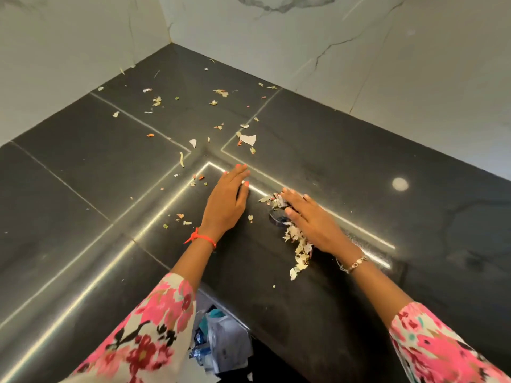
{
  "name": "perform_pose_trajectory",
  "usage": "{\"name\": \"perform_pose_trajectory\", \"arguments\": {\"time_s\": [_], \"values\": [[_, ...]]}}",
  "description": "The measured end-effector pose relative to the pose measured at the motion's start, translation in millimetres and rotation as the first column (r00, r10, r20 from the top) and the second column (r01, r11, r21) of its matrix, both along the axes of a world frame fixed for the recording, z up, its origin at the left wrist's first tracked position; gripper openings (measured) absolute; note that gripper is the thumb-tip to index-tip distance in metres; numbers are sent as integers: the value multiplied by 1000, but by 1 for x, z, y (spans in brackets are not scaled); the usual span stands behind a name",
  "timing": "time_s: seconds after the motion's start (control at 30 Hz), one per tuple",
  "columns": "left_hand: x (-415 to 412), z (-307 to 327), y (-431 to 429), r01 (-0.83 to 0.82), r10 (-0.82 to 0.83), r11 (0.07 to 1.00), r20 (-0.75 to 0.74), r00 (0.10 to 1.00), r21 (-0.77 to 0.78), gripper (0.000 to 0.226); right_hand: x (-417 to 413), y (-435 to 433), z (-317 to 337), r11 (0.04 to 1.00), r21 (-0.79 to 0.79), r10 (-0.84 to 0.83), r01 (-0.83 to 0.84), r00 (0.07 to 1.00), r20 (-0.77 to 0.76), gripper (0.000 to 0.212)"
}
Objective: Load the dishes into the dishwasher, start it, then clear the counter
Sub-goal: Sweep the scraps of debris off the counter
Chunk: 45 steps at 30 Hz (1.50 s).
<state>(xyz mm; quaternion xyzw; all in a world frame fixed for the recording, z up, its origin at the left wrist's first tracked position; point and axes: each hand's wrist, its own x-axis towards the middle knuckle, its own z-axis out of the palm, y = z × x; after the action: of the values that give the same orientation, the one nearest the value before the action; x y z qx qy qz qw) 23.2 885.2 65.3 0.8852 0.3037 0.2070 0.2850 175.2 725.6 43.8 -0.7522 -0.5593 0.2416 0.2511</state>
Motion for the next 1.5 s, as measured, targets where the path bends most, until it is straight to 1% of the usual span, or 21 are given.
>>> {"name": "perform_pose_trajectory", "arguments": {"time_s": [0.07,0.13,0.2,0.27,0.33,0.43,0.53,0.67,0.7,0.77,0.87,0.93,1.03,1.07,1.13,1.2,1.23,1.3,1.37,1.43,1.5], "values": [[-25,-2,-1,-128,128,991,11,992,43,36,-5,-6,5,979,110,-139,170,959,-249,53],[-50,-7,0,-344,351,931,-37,936,119,42,-8,-9,8,878,210,-326,430,858,-396,47],[-62,-12,-8,-537,549,835,-142,823,116,54,-12,-8,8,817,242,-416,524,825,-382,43],[-57,-17,-24,-602,589,797,-278,759,46,64,-16,-7,6,825,255,-413,504,846,-337,40],[-42,-23,-44,-577,553,815,-360,751,48,70,-16,-6,4,822,276,-416,498,856,-308,39],[-17,-25,-66,-510,494,858,-370,787,61,74,-15,-7,2,810,303,-425,503,858,-287,37],[-1,-26,-86,-284,283,957,-373,884,54,71,-16,-8,1,815,309,-424,489,869,-256,37],[-12,-19,-70,-30,23,998,-129,991,-59,52,-15,-9,0,815,318,-420,484,872,-251,36],[-18,-16,-55,-21,18,999,-86,996,-28,49,-15,-9,-1,822,311,-416,476,877,-242,36],[-28,-13,-17,-128,130,991,-88,988,30,48,-16,-8,-2,851,284,-398,442,895,-201,37],[-43,-14,35,-313,312,949,-241,919,34,54,-17,-7,-2,883,256,-371,393,919,-131,39],[-45,-18,47,-346,343,936,-353,870,57,59,-16,-6,-2,886,254,-368,388,922,-122,39],[-35,-20,27,-309,323,946,-375,869,100,63,-15,-6,-2,879,257,-376,401,915,-145,38],[-31,-20,14,-257,270,963,-359,893,86,63,-14,-6,-2,876,260,-378,406,913,-154,37],[-26,-19,-17,-34,46,999,-323,945,43,60,-14,-6,-3,870,269,-380,414,909,-169,35],[-29,-18,-44,195,-183,981,-282,942,13,57,-13,-7,-3,866,279,-382,415,909,-167,34],[-33,-17,-50,230,-221,973,-244,944,8,55,-12,-7,-3,865,280,-382,416,909,-167,34],[-47,-12,-46,101,-103,995,-132,986,-20,50,-12,-7,-4,864,279,-384,419,907,-175,33],[-68,-9,-31,-149,150,989,-87,985,15,47,-12,-6,-4,859,286,-388,425,904,-178,32],[-92,-11,-15,-395,407,913,-161,899,105,52,-12,-6,-3,855,291,-392,429,903,-177,32],[-104,-14,-11,-542,545,835,-287,788,98,61,-13,-5,-2,855,291,-393,429,903,-174,32]]}}
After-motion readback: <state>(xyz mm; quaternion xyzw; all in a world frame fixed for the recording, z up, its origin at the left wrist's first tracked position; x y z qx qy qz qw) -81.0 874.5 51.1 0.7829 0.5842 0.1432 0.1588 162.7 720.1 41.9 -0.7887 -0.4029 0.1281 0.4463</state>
